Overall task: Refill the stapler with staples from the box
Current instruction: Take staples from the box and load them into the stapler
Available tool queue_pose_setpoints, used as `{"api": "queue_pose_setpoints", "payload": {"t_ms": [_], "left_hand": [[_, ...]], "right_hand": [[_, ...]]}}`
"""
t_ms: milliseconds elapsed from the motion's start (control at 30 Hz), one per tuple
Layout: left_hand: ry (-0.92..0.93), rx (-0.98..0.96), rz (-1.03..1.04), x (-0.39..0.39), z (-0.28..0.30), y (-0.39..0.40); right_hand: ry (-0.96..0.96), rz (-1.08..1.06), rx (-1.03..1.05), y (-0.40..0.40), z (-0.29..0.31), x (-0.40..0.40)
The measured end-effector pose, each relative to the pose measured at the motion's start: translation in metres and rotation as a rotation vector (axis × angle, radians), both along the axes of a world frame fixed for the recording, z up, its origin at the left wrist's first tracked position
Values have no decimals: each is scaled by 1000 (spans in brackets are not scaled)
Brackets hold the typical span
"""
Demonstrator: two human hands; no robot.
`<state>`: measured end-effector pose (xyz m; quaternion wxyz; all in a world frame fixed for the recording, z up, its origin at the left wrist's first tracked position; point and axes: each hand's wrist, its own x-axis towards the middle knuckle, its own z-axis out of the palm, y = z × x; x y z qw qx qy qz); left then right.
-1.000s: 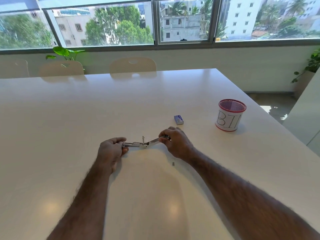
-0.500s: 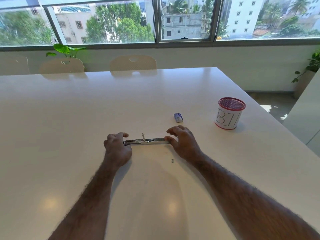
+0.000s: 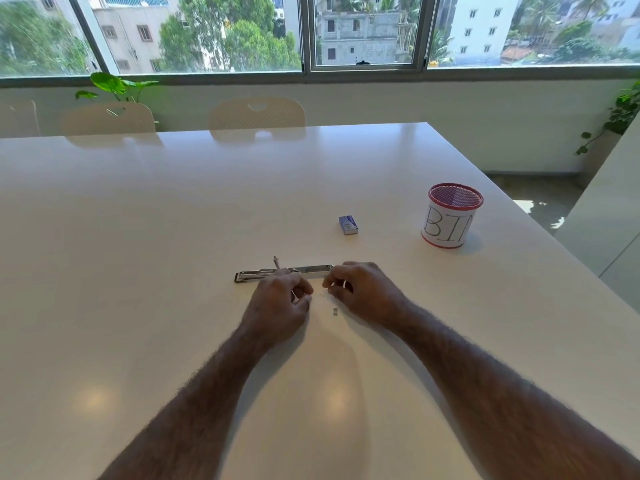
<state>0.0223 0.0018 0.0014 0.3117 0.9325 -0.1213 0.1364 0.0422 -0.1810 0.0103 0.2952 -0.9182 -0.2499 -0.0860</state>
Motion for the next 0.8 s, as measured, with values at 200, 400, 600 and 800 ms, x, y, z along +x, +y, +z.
{"api": "queue_pose_setpoints", "payload": {"t_ms": [200,400,600,800], "left_hand": [[18,-13,-12,-2,0,2],[44,-14,-20,-1,0,3],[57,-13,-15,2,-1,4],[74,-35,-11,3,-2,5]], "right_hand": [[15,87,-91,9,7,3],[10,124,-224,13,13,6],[31,142,-258,15,14,8],[78,121,-258,14,17,12]]}}
